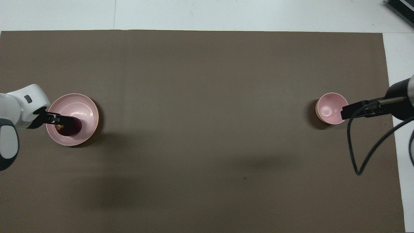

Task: Move apple from plate to bowl
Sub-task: 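Lower the left gripper onto the red apple on the plate and grasp, then lift the apple with the left gripper while the right gripper approaches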

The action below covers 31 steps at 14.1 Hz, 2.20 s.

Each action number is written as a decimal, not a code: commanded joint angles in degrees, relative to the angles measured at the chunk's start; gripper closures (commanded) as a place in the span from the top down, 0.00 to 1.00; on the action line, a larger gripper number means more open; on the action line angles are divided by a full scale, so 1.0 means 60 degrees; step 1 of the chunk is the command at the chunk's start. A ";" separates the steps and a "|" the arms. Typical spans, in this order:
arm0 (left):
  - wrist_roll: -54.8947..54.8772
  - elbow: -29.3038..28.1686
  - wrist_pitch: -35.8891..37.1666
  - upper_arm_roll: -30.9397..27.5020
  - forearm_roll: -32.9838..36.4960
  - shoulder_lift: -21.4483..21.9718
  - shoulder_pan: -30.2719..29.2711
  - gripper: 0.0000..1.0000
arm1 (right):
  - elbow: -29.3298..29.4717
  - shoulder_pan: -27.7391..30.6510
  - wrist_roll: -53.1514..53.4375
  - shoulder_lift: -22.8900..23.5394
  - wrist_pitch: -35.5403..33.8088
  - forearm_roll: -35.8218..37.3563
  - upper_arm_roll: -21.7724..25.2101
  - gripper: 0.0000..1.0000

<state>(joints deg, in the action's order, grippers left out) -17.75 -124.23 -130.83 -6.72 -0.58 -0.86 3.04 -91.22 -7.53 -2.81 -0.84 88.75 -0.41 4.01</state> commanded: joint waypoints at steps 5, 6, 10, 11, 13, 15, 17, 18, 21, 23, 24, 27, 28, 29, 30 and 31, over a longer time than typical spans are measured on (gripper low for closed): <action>-0.0279 -0.0549 -0.1339 -0.0007 -0.0239 -0.0574 -0.0272 1.00 | 0.0452 -0.0562 0.0453 0.1297 0.0429 -0.0049 -0.0155 1.00; -0.0265 -0.0636 -0.1340 -0.0007 -0.0269 -0.0589 -0.0272 1.00 | 0.0453 -0.0693 0.0454 0.1385 0.0617 -0.0078 -0.0169 1.00; -0.0396 -0.0740 -0.1412 -0.0022 -0.0634 -0.0750 -0.0389 1.00 | 0.0219 -0.1585 0.1854 0.1882 0.1524 0.0024 -0.0184 1.00; -0.0440 -0.0725 -0.1442 -0.0008 -0.0795 -0.0765 -0.0389 1.00 | 0.0088 -0.1849 0.2310 0.2072 0.1919 0.0024 -0.0184 1.00; -0.0484 -0.0740 -0.1428 -0.0008 -0.0811 -0.0765 -0.0389 0.45 | -0.0394 -0.2201 0.2825 0.2366 0.2870 0.0039 -0.0184 1.00; -0.0673 -0.0667 -0.1399 -0.0022 -0.0811 -0.0809 -0.0389 0.09 | -0.0980 -0.2276 0.2886 0.2499 0.3647 0.0068 -0.0184 1.00; -0.0850 -0.0507 -0.1297 -0.0007 -0.0811 -0.0853 -0.0404 0.00 | -0.1391 -0.2276 0.2886 0.2499 0.4191 0.0083 -0.0184 1.00; -0.0865 -0.0462 -0.1281 -0.0007 -0.0811 -0.0839 -0.0404 0.00 | -0.1393 -0.2276 0.2871 0.2499 0.4222 0.0083 -0.0184 1.00; -0.0836 -0.0111 -0.1063 0.0022 -0.0811 -0.0634 -0.0345 0.00 | -0.1408 -0.2262 0.2914 0.2499 0.4208 -0.0092 -0.0184 1.00; -0.0734 -0.0022 -0.0726 0.0109 -0.0826 -0.0312 -0.0316 0.00 | -0.1408 -0.2101 0.3454 0.2514 0.4077 -0.0907 -0.0184 1.00; -0.0632 0.0036 -0.0406 0.0153 -0.0884 -0.0065 -0.0301 0.00 | -0.1408 -0.2042 0.3544 0.2514 0.4018 -0.1392 -0.0184 1.00; -0.0616 0.0532 0.0911 0.0547 -0.1876 0.0259 -0.0286 0.00 | -0.1451 -0.1911 0.4770 0.2499 0.3827 -0.2533 -0.0184 1.00; -0.0630 0.0636 0.1235 0.0636 -0.2388 0.0275 -0.0287 0.00 | -0.1466 -0.1881 0.5442 0.2514 0.3697 -0.3090 -0.0184 1.00; -0.0631 0.0637 0.1354 0.0710 -0.2756 0.0289 -0.0272 0.00 | -0.1466 -0.1881 0.6029 0.2572 0.3652 -0.3444 -0.0184 1.00; -0.0631 0.0637 0.1399 0.0957 -0.3122 0.0347 -0.0286 0.00 | -0.1466 -0.1924 0.6528 0.2572 0.3651 -0.3737 -0.0184 1.00; -0.0631 0.0623 0.1414 0.1090 -0.3474 0.0348 -0.0287 0.00 | -0.1466 -0.1954 0.7128 0.2587 0.3637 -0.4030 -0.0184 1.00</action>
<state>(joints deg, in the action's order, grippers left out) -21.47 -120.93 -123.80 -1.31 -17.87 0.91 1.25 -98.95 -19.64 34.27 15.52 111.03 -21.12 3.36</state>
